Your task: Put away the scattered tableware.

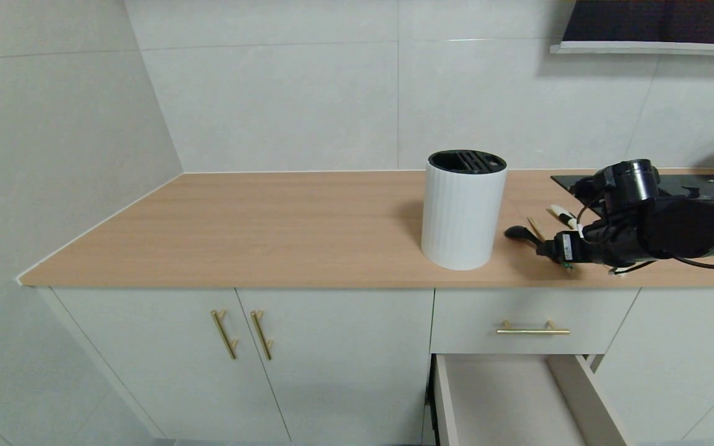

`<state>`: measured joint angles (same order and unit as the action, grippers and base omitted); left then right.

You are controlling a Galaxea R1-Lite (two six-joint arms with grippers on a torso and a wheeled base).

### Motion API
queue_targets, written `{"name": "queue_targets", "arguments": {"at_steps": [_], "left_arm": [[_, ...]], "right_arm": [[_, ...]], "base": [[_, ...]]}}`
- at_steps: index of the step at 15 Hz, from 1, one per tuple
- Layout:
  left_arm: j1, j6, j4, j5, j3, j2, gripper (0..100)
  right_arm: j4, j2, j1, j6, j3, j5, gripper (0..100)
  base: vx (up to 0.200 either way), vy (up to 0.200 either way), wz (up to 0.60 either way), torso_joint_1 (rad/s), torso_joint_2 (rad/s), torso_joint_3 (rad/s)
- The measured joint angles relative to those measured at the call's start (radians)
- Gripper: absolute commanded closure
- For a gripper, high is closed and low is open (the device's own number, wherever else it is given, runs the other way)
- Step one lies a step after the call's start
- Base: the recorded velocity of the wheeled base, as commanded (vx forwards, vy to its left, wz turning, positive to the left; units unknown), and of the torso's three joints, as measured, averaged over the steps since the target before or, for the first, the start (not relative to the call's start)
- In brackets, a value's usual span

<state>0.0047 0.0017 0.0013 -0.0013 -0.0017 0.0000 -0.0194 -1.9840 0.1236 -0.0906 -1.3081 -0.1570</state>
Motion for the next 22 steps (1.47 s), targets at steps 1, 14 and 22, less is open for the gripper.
{"name": "queue_targets", "arguments": {"at_steps": [1,14,22], "left_arm": [[0.000,0.000,0.000,0.000,0.000,0.000,0],[0.000,0.000,0.000,0.000,0.000,0.000,0],[0.001,0.000,0.000,0.000,0.000,0.000,0]], "right_arm": [[0.000,-0.012,-0.001,0.000,-0.005,0.000,0],[0.000,-0.093,-0.018,0.000,-0.037,-0.001,100],[0.001,-0.081,-0.023,-0.001,-0.037,-0.006,100]], "base": [[0.000,0.000,0.00,0.000,0.00,0.000],[0.000,0.000,0.00,0.000,0.00,0.000],[0.000,0.000,0.00,0.000,0.00,0.000]]}}
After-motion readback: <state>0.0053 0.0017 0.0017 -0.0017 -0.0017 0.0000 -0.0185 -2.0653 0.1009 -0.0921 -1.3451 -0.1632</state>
